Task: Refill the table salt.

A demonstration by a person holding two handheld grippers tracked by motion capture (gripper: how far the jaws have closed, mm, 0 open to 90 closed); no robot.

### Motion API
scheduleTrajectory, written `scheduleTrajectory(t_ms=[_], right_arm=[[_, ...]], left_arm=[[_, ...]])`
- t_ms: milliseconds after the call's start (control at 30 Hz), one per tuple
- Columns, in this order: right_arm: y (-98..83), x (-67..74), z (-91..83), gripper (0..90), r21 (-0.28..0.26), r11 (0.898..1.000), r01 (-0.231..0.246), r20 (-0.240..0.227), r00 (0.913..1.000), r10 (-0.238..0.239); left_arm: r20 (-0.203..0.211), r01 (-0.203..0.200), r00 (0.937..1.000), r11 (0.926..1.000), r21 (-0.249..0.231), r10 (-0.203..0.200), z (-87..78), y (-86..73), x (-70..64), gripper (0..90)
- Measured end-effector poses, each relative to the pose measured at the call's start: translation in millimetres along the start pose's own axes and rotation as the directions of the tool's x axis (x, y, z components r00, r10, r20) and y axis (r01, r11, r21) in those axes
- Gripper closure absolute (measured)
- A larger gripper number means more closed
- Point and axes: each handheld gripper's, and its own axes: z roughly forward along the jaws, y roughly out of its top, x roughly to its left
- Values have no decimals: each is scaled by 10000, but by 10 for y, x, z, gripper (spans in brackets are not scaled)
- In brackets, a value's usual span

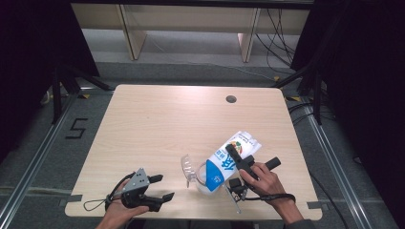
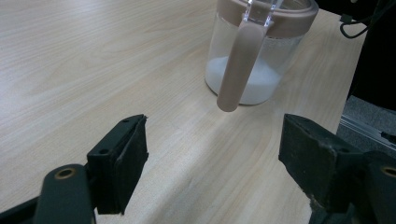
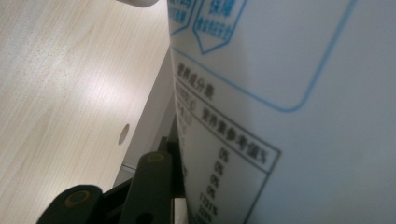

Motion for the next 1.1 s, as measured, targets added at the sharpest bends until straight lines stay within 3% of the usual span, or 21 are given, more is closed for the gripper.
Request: scheduleTrajectory(t_ms=[433, 1100], right_arm=[[-7, -6, -4, 679, 118, 9999, 40, -143, 9999, -39], [-9, -20, -4, 693, 73, 9999, 83, 79, 9999, -84]], left_arm=[[2, 2, 10000, 10000, 1, -2, 0, 1, 1, 231], [4, 5, 10000, 10000, -5, -5, 1, 0, 1, 231]])
